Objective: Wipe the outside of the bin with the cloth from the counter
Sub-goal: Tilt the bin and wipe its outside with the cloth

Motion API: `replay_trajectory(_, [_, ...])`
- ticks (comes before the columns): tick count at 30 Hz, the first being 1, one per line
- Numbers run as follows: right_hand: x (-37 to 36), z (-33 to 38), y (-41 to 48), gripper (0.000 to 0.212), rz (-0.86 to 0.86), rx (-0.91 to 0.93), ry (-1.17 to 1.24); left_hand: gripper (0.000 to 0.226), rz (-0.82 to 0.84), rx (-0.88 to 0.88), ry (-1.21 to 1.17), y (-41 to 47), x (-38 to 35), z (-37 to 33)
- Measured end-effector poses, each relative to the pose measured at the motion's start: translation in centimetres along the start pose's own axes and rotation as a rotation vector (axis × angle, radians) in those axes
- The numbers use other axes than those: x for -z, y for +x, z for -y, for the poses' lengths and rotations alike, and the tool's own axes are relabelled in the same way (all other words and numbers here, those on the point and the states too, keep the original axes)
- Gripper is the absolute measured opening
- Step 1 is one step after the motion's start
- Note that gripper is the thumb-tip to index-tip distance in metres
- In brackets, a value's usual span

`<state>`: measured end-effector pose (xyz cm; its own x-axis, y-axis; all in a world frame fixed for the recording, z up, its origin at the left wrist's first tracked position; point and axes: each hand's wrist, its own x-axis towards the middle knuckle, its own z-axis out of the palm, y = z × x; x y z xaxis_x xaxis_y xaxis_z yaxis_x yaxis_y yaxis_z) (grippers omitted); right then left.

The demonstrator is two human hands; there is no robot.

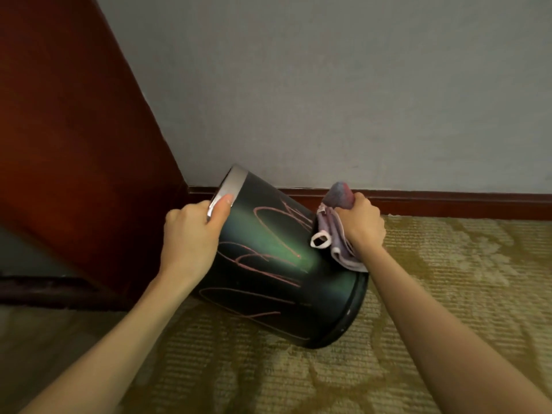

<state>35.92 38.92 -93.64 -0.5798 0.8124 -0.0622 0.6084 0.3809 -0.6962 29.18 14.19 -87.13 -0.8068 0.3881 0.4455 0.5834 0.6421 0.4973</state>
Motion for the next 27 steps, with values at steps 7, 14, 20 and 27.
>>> replay_trajectory(7, [-1.0, 0.7, -5.8, 0.03, -0.33, 0.126, 0.103, 0.056, -0.041, 0.075, 0.06, 1.4, -0.9, 0.1])
replay_trajectory(14, [-3.1, 1.3, -12.3, 0.044, -0.416, 0.297, 0.257, 0.054, -0.043, 0.059, 0.089, 2.7, -1.4, -0.3])
replay_trajectory(20, [-1.2, 0.9, -8.0, 0.028, -0.331, 0.237, 0.325, 0.052, -0.019, -0.041, 0.069, 2.0, -1.3, -1.7])
replay_trajectory(27, [0.4, 0.0, -1.9, 0.028, -0.036, 0.004, 0.174, 0.056, 0.026, -0.119, 0.002, -1.6, -0.1, -1.8])
